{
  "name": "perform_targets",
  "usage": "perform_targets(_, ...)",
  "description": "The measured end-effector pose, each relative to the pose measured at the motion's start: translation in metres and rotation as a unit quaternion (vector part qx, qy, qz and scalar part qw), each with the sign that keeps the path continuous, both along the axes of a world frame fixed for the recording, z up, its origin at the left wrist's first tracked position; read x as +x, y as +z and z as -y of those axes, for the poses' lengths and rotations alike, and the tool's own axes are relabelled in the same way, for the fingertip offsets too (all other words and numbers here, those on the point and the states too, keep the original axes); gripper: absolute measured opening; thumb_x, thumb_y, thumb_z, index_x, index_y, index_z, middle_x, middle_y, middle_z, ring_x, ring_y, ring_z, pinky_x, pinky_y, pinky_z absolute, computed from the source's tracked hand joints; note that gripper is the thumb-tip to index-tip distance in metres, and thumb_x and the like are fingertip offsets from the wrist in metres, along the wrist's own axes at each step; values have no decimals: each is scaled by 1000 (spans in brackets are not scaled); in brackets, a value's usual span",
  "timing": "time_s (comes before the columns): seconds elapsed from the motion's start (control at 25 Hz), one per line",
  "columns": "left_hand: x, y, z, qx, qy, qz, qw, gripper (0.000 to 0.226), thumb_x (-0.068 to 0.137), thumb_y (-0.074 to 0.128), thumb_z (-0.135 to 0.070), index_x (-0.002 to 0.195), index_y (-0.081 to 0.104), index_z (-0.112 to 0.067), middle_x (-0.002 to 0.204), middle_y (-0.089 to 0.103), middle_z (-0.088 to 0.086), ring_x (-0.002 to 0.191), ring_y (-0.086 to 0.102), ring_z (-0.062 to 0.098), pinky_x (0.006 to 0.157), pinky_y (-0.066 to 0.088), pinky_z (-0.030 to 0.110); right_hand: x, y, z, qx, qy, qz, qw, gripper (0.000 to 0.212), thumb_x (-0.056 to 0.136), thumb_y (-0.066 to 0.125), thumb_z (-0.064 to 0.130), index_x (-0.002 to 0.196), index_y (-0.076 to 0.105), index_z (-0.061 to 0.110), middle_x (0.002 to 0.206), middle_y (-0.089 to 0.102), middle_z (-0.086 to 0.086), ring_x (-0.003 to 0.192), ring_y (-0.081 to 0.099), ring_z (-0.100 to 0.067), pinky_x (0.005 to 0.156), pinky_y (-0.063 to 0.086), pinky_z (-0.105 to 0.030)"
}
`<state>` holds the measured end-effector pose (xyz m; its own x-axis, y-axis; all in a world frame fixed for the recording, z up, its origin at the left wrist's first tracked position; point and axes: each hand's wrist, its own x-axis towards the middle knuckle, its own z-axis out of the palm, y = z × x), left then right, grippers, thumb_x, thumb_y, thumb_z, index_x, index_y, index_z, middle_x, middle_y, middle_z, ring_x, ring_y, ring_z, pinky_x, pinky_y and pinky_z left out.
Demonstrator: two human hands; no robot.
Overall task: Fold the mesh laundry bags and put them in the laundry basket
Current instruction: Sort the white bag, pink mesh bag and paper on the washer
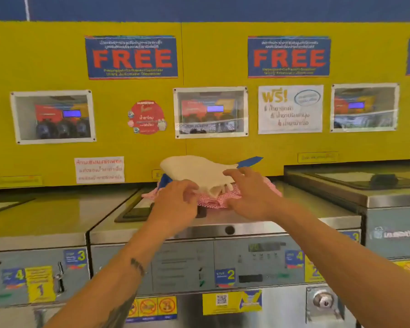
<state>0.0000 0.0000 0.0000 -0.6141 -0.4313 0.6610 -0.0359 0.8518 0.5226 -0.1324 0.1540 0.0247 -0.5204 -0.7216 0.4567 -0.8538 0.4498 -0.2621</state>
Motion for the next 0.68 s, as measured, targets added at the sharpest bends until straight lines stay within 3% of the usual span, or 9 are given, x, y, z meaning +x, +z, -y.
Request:
perform_targets(0.12, -51, 7, 33, -85, 59, 21, 994, 36, 84, 58, -12, 117, 62, -27, 122, 56, -2, 106, 55, 17, 93, 48, 37, -53, 13, 47, 7, 6, -36, 999, 80, 80, 61, 53, 149, 25, 37, 158, 21, -7, 147, 18, -34, 114, 23, -59)
perform_targets(0.24, -99, 20, 73, -185, 157, 193, 951, 63, 82, 57, -23, 142, 40, -31, 146, 34, 2, 132, 36, 27, 106, 38, 41, -107, 41, 103, 55, 28, 12, 998, 86, 81, 58, 66, 152, 18, 37, 161, 13, -7, 149, 11, -36, 114, 13, -66)
perform_targets(0.36, -126, 17, 100, -126, 163, 307, 929, 79, 85, 54, -29, 152, 14, -41, 162, 2, 1, 148, 7, 29, 118, 22, 44, -164, 55, 145, 141, 45, 95, 984, 102, 76, 55, 77, 155, 5, 36, 166, -1, -7, 151, 3, -39, 114, 16, -66)
perform_targets(0.44, -131, 14, 110, -103, 137, 301, 938, 74, 86, 52, -27, 150, 19, -43, 162, 1, -3, 148, 6, 25, 118, 23, 41, -185, 50, 161, 212, 46, 118, 969, 111, 74, 61, 74, 156, -3, 35, 166, -6, -10, 149, 12, -41, 114, 26, -60)
perform_targets(0.52, -131, 15, 120, -85, 121, 261, 954, 66, 86, 54, -22, 145, 33, -40, 161, 8, -4, 146, 14, 22, 117, 27, 39, -196, 39, 166, 258, 53, 125, 957, 114, 74, 69, 66, 155, -4, 34, 165, 6, -12, 143, 29, -40, 107, 38, -51)
perform_targets(0.68, -141, 17, 126, -102, 97, 164, 976, 51, 85, 56, -11, 130, 52, -34, 154, 25, -5, 139, 31, 20, 110, 36, 35, -201, 28, 159, 185, 109, 136, 967, 101, 80, 73, 43, 155, 6, 35, 156, 33, -9, 133, 44, -34, 103, 44, -46)
